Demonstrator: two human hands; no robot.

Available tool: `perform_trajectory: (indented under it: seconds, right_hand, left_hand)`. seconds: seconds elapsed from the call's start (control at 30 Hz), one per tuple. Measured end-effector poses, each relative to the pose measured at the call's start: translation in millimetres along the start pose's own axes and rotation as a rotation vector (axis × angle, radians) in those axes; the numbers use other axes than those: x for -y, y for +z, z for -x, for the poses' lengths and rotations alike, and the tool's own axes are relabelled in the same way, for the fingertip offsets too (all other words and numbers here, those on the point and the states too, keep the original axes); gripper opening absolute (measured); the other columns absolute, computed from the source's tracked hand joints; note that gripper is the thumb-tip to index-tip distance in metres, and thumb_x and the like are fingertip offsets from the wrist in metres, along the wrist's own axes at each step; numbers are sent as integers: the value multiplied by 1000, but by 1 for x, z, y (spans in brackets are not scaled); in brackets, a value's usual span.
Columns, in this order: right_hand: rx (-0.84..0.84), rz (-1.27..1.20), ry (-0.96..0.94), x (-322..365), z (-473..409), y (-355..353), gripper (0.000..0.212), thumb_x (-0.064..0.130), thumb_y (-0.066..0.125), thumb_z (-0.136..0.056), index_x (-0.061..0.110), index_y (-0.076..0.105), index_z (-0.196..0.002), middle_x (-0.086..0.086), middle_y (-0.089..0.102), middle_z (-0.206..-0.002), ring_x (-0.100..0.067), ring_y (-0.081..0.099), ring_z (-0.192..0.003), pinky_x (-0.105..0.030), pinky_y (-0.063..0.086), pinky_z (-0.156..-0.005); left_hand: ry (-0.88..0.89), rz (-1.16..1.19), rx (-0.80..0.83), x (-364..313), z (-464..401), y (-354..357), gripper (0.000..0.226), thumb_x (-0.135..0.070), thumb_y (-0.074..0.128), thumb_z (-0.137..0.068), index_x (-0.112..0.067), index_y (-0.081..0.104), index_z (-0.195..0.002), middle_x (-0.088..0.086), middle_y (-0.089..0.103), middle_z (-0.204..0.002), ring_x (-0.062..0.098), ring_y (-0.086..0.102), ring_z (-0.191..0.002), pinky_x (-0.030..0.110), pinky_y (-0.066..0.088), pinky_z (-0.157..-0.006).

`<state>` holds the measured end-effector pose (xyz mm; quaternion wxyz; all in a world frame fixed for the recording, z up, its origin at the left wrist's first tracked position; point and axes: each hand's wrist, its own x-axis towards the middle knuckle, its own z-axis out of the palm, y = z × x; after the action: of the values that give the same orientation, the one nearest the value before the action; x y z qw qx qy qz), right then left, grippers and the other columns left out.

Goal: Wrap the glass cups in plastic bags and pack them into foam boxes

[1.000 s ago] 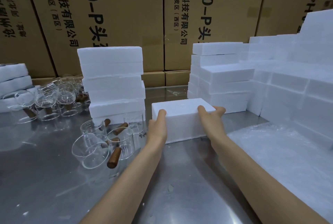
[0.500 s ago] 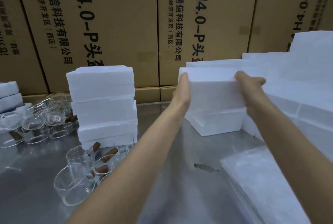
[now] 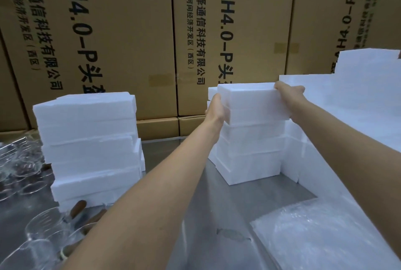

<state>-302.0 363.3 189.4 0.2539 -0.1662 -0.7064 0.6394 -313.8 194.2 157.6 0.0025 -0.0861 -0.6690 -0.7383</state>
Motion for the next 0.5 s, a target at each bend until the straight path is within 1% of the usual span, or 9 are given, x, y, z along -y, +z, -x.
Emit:
perform_trajectory:
  seconds: [0.1,0.13,0.2,0.27,0.33,0.4,0.5]
  right_hand:
    - [7,10,-9,-4,-7,4,55,38,47,-87,15,25,-133,0,39,-95,-23,41,-92,-29,29,-54]
    - [5,12,-12,-5,-9,5,56,38,47,-88,16,25,-134,-1,39,-99,-23,40,-93,-29,28,-54]
    - [4,16,-17,-7,-13,6,57,38,48,-88,17,25,-136,-2,40,-105,-23,40,-95,-28,28,-55]
    - [6,21,-24,-10,-17,7,57,39,47,-88,18,26,-136,-1,40,-108,-23,40,-96,-28,30,-58]
    - [5,29,-28,-14,-21,9,58,40,47,-89,19,25,-138,-2,41,-110,-23,41,-98,-30,34,-69]
    - [-12,39,-34,-19,-24,11,59,41,46,-89,18,24,-138,-3,40,-112,-24,40,-100,-33,33,-78]
    - [-36,44,-34,-22,-25,11,59,43,46,-88,17,25,-138,-3,40,-111,-24,40,-100,-34,32,-80]
  left_hand:
    - [-13,20,-2,6,-9,0,43,-40,22,-101,-14,56,-102,4,58,-111,4,42,-75,28,28,-78]
    - [-20,24,1,8,-12,0,43,-40,22,-101,-15,56,-95,1,58,-100,4,42,-74,27,29,-76]
    - [-27,34,3,9,-16,0,42,-39,22,-102,-20,52,-80,-4,56,-82,5,43,-71,28,30,-64]
    - [-25,40,8,10,-20,-2,42,-38,22,-102,-21,52,-78,-4,56,-80,6,45,-71,24,28,-58]
    - [-8,49,18,11,-22,-3,43,-38,21,-102,-22,52,-78,-4,56,-80,5,45,-72,22,27,-57]
    - [10,47,24,13,-22,-1,40,-36,21,-103,-26,48,-75,-7,53,-78,4,43,-70,24,29,-59]
    - [39,24,41,16,-20,0,38,-36,20,-103,-30,43,-73,-12,48,-78,1,40,-71,25,31,-66]
